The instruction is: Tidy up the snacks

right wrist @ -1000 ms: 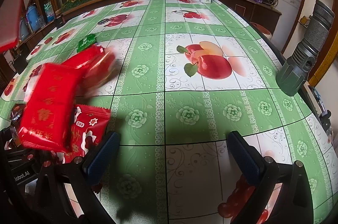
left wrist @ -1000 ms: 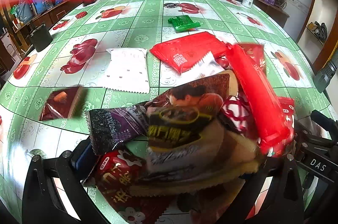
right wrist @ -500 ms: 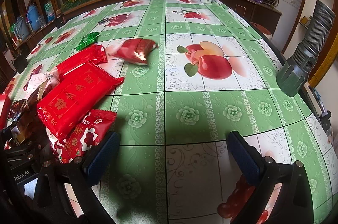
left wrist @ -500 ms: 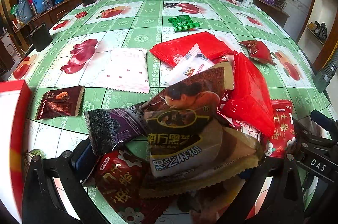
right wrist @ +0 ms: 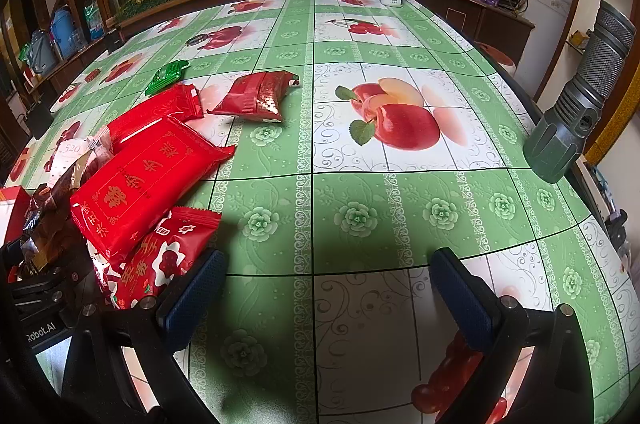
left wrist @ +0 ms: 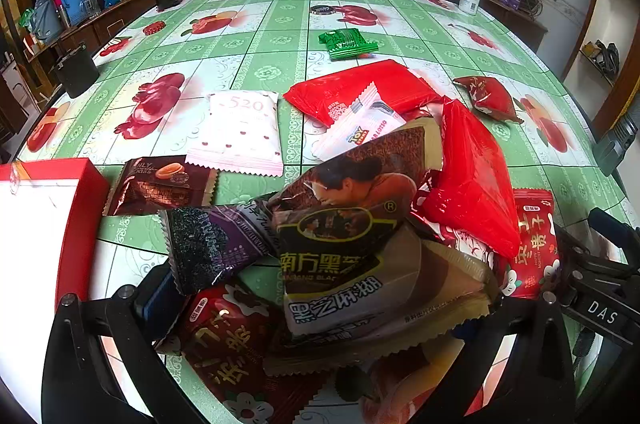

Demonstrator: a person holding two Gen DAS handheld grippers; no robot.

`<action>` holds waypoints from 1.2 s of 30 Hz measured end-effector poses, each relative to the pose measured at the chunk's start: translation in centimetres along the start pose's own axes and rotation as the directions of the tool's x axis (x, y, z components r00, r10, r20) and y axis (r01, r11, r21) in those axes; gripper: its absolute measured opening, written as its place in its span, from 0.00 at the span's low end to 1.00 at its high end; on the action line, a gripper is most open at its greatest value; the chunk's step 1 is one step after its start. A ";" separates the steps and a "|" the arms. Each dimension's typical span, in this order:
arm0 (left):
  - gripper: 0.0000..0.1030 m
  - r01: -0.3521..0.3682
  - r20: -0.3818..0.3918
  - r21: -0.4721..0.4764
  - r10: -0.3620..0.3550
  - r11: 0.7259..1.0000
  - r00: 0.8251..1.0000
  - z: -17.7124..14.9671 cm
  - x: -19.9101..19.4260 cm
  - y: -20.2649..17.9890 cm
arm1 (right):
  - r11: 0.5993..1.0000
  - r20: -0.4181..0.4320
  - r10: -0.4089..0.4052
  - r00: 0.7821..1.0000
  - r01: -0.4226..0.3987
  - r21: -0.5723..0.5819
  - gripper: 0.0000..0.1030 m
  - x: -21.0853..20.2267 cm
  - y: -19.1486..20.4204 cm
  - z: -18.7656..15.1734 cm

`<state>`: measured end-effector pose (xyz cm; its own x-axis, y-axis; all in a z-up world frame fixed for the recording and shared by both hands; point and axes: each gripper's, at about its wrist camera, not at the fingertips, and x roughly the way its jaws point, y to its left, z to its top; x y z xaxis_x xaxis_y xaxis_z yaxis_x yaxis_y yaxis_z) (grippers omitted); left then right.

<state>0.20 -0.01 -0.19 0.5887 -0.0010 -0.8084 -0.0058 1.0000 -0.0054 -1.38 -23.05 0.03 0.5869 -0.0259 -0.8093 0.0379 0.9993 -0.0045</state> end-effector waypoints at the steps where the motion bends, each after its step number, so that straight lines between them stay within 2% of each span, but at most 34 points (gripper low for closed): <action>1: 1.00 0.000 0.000 0.000 0.000 1.000 1.000 0.0 0.0 0.0 | 1.000 0.000 0.000 1.000 0.000 0.000 1.00 0.0 0.0 0.0; 21: 1.00 0.000 -0.001 -0.001 0.000 1.000 1.000 -0.1 0.0 -0.1 | 1.000 -0.001 0.000 1.000 0.000 0.000 1.00 0.0 0.0 0.0; 26: 1.00 0.043 -0.038 0.058 -0.041 0.997 0.998 -1.1 -0.9 0.1 | 1.000 -0.001 0.003 1.000 -0.003 0.001 1.00 -0.1 0.1 -0.3; 29: 1.00 0.056 -0.060 0.056 -0.053 0.997 0.997 -2.0 -2.0 0.5 | 0.999 -0.009 0.021 1.000 -0.021 -0.024 1.00 -0.4 0.3 -0.8; 31: 1.00 0.061 -0.016 0.046 -0.060 0.997 0.998 -2.8 -3.6 0.9 | 0.999 -0.013 0.031 0.999 -0.032 -0.037 1.00 -0.6 0.3 -1.0; 33: 1.00 0.022 0.058 0.049 -0.025 0.999 0.998 -3.5 -5.5 1.2 | 0.998 -0.016 0.038 0.999 -0.039 -0.045 1.00 -0.7 0.3 -1.1; 34: 1.00 -0.007 0.110 0.054 0.001 0.999 0.994 -3.9 -6.8 1.2 | 0.998 -0.017 0.040 0.999 -0.041 -0.048 1.00 -0.7 0.3 -1.1; 36: 1.00 -0.072 0.226 0.062 0.056 0.995 0.973 -4.6 -9.7 1.3 | 0.998 -0.018 0.043 0.999 -0.044 -0.051 1.00 -0.8 0.3 -1.1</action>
<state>-9.27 1.25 4.94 0.7546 0.0569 -0.6537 0.0024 0.9960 0.0895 -2.72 -22.66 -0.02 0.5736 0.0180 -0.8190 -0.0295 0.9996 0.0013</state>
